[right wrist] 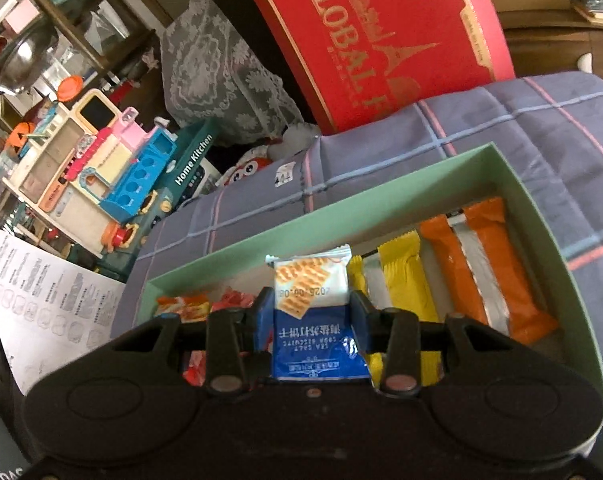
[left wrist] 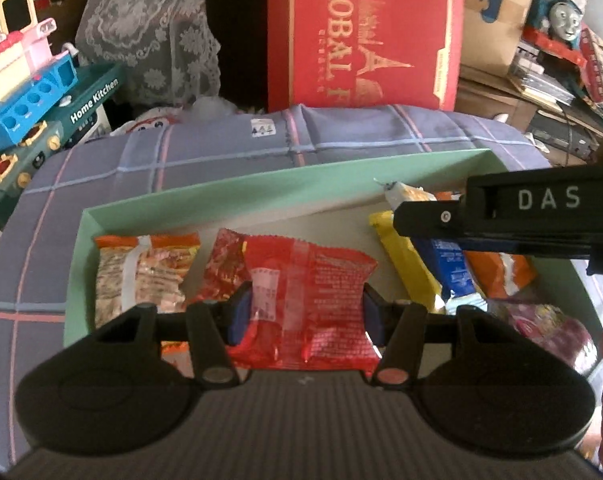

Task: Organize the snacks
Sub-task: 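Lower both snacks into the tray and open both grippers, then move both grippers back over the snack heap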

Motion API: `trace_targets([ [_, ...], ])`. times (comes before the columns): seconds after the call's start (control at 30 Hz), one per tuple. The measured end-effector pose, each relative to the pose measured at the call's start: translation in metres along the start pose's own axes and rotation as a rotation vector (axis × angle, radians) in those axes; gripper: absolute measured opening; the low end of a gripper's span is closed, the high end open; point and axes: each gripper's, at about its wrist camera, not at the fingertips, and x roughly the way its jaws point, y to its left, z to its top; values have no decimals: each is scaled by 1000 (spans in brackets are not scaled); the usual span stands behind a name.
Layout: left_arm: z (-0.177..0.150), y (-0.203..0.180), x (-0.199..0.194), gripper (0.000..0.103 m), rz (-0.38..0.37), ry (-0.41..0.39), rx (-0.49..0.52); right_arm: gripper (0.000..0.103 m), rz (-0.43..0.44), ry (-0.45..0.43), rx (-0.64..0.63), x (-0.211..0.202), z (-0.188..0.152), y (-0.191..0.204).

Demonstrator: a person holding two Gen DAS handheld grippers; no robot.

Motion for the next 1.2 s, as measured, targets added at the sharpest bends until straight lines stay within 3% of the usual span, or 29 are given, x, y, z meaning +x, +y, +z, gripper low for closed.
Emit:
trace_targets([
  [0.1,4,2,8,60,9,-6,-16,44,7,1,-9,14,9,3],
  [0.13,5,3,7,75,9,-8,-21,49,12,-3,-17,15,10,5],
  [0.17,5,3,6,96,10,-14,-27,68,17,-8,-27,15,10,7],
  [0.2,3,4,3,103,15,-32,-30,86,16,-22,-39,12,10,9],
  [0.27,1,3,-3,103,29,-60,-24,99,3,-60,-68,5,9,14],
  [0.67,-18,-1,-42,103,9,-36,-31,103,-6,-55,-80,-38,-11,14],
  [1.2,-111,-15,-119,103,-80,-14,-79,103,-19,-42,-55,-132,-98,-26],
])
